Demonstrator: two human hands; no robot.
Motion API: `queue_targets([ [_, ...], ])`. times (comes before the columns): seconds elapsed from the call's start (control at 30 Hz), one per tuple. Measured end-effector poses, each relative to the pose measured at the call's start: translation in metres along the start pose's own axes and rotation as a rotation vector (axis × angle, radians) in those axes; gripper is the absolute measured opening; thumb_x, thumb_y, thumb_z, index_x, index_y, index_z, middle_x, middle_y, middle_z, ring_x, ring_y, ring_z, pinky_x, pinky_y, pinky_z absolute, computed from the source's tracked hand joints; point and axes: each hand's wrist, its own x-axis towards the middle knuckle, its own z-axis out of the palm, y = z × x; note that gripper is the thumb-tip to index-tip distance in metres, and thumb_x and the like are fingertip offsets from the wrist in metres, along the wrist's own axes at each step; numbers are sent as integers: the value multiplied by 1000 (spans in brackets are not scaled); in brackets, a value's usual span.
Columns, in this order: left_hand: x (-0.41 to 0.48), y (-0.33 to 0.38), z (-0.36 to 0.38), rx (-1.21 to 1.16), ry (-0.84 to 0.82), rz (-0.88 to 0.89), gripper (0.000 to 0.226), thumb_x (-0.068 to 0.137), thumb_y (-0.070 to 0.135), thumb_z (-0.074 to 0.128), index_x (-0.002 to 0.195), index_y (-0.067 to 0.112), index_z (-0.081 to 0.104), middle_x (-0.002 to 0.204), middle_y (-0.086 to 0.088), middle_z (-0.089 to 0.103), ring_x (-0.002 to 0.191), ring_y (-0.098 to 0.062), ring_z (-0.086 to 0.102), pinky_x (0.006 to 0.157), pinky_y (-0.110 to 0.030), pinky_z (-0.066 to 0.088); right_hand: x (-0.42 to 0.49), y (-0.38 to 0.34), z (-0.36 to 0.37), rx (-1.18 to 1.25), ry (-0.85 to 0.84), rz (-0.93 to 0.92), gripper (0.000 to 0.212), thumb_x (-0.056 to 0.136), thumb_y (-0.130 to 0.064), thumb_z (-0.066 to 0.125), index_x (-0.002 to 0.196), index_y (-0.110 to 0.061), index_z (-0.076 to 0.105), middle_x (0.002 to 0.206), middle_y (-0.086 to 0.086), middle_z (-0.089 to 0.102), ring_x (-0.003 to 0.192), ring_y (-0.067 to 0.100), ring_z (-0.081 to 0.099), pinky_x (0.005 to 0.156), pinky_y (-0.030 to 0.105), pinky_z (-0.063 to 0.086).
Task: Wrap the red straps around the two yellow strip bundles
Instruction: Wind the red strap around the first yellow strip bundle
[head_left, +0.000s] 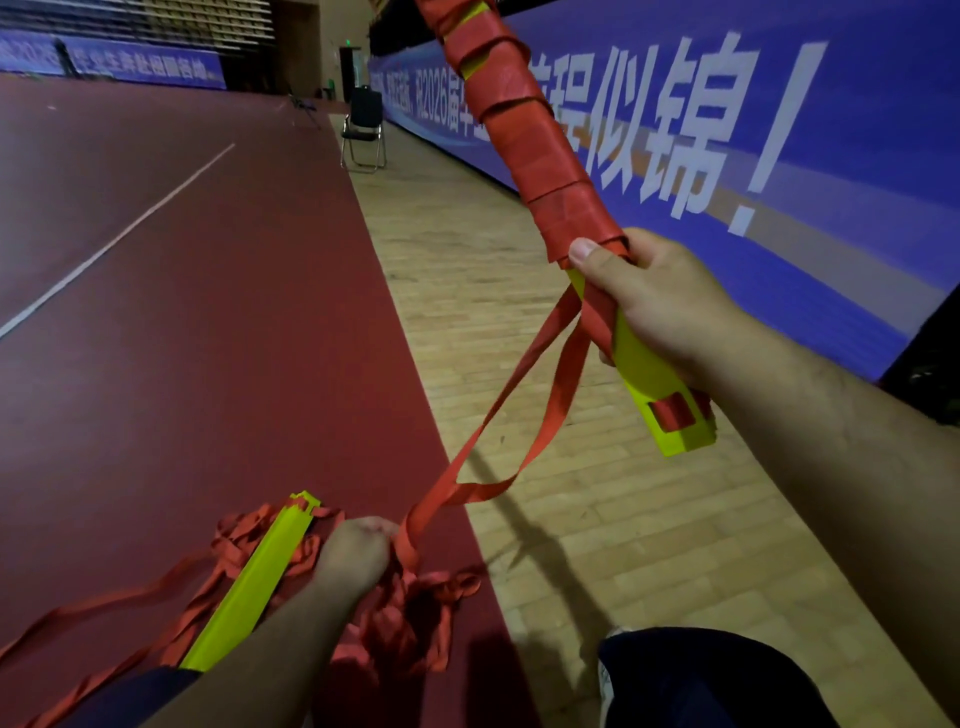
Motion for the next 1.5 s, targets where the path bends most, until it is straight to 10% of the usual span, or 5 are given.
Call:
queue_targets([
  [0.13,-3,-20,7,-24,55,-140,24,89,0,51,75,13,65,73,-11,71,65,-27,66,56,-34,46,3,-7,-9,3,26,3,29,93,-53,63,108,-28,64,88,10,71,57,21,68,54,33,55],
  [0.3,-3,2,-8,543,-534,-128,22,96,7,52,115,4,63,109,-19,67,88,-17,68,87,-35,49,3,-14,-16,58,-38,16,28,94,-50,63,104,-24,64,76,13,63,54,29,62,52,37,53],
  [0.57,6,133,-34,-531,-505,297,87,57,27,70,139,36,45,146,3,47,127,-13,52,107,-35,41,-2,-11,-11,-129,-336,55,32,92,-49,62,103,-19,65,68,11,66,59,34,62,53,39,54],
  [0.83,-3,152,4,-610,-374,423,26,104,29,46,110,9,60,60,10,49,56,-5,49,73,-31,52,3,-2,-8,-206,-397,93,58,73,-52,76,120,-22,60,78,8,72,60,25,69,58,40,57],
  [1.5,19,78,-14,-253,-159,447,36,101,35,53,73,13,53,56,8,54,51,-6,50,54,-29,39,11,122,43,-121,-348,297,37,79,0,71,106,-24,63,71,12,67,52,33,62,54,44,55],
])
